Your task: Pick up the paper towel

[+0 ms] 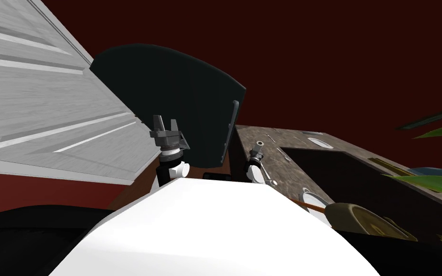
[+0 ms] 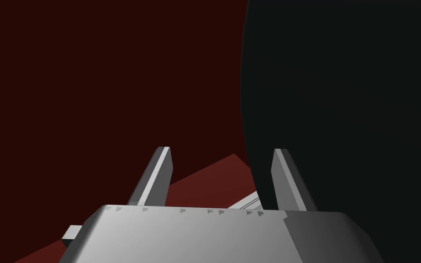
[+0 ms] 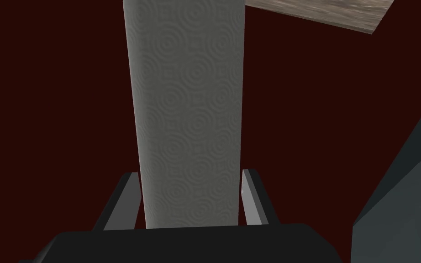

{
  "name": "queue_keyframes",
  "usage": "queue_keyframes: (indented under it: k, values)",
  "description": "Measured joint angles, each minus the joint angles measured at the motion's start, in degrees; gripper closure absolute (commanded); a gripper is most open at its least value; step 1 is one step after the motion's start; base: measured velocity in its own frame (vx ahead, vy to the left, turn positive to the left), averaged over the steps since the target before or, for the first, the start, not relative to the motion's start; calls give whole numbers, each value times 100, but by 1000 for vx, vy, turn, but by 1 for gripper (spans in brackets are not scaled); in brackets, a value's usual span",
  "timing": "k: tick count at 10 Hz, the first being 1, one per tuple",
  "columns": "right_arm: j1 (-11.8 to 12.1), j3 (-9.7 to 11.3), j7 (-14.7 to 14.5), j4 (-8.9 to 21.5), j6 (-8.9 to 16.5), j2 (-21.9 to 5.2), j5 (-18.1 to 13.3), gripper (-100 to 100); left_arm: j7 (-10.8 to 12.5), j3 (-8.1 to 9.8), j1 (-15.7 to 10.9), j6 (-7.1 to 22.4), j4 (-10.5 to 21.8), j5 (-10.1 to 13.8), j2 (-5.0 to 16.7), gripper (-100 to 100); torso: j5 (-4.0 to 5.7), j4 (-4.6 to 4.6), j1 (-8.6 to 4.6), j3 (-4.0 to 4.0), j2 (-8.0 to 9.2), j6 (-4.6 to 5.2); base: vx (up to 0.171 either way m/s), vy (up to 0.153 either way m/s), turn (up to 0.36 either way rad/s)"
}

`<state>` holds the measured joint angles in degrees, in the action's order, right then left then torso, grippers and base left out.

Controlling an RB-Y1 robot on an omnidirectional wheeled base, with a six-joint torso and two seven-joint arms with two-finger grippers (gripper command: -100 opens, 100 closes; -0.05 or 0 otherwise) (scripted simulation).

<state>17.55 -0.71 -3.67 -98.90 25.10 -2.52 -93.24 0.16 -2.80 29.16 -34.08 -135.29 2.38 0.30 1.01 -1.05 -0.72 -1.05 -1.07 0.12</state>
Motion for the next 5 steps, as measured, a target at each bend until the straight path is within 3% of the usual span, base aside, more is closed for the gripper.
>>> queue_keyframes:
  k: [1, 2, 5]
  values:
    - [6, 40, 162, 7, 103, -15, -176, 100, 0, 0, 0, 0, 0, 0, 0, 0, 0, -2, 3, -2, -3, 7, -4, -10, -23]
    - [14, 48, 308, 14, 149, -26, -273, 100, 0, 0, 1, 0, 0, 0, 0, 0, 0, -2, 13, -3, -6, 8, -15, -48, 196]
    - [238, 332, 746, -218, 534, 29, -737, 100, 0, 0, 1, 0, 0, 0, 0, 0, 3, 2, 2, 2, 2, 8, -15, -43, 34]
